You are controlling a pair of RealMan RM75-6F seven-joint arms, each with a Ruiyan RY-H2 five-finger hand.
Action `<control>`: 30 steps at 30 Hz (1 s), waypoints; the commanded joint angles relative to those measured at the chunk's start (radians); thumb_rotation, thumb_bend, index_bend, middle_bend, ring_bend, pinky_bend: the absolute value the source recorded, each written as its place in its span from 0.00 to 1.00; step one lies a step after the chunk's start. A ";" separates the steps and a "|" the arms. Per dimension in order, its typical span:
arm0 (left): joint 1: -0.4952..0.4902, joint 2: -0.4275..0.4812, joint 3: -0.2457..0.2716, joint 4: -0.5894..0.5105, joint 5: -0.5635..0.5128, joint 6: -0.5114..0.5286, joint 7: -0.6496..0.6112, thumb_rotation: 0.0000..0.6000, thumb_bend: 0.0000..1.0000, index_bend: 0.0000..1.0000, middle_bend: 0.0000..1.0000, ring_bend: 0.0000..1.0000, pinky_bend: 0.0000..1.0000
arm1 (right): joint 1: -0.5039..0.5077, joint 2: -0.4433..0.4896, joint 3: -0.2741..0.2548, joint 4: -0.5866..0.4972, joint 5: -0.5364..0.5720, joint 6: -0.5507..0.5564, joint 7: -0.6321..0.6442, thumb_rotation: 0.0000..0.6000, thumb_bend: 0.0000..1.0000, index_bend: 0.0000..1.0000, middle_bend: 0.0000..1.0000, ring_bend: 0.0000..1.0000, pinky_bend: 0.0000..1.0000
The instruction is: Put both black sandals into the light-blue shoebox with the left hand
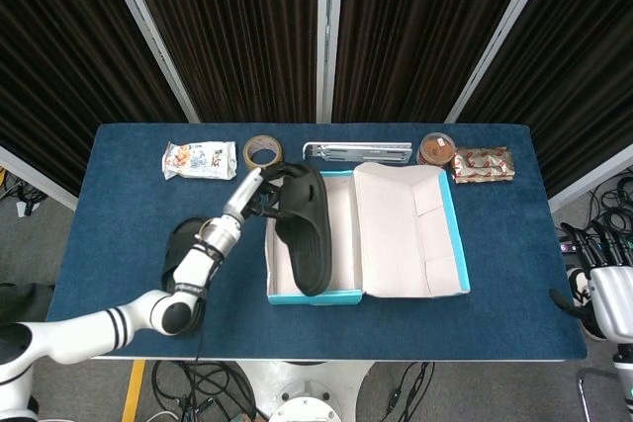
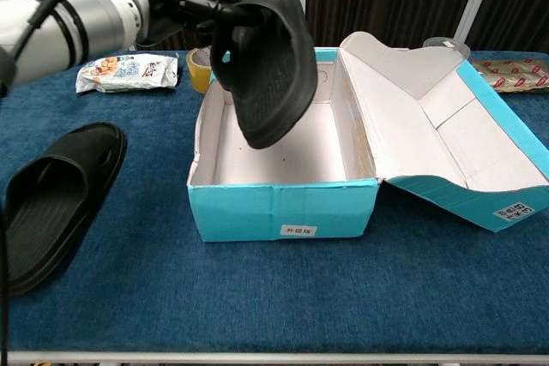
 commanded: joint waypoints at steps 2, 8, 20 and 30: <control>-0.069 -0.131 -0.016 0.175 0.076 0.004 -0.054 1.00 0.12 0.47 0.52 0.83 0.76 | -0.008 0.008 -0.002 -0.008 0.004 0.008 -0.007 1.00 0.07 0.08 0.16 0.03 0.08; -0.095 -0.258 0.008 0.367 0.185 0.119 -0.136 1.00 0.11 0.47 0.52 0.83 0.74 | -0.017 0.011 -0.002 -0.015 0.011 0.017 -0.020 1.00 0.07 0.08 0.16 0.03 0.08; -0.126 -0.457 0.072 0.730 0.289 0.256 -0.274 1.00 0.11 0.48 0.53 0.83 0.72 | -0.036 0.014 -0.007 -0.021 0.014 0.034 -0.024 1.00 0.07 0.08 0.16 0.03 0.08; -0.136 -0.510 0.091 0.784 0.281 0.213 -0.295 1.00 0.11 0.49 0.53 0.83 0.69 | -0.036 0.011 -0.009 -0.021 0.009 0.029 -0.020 1.00 0.07 0.08 0.16 0.03 0.08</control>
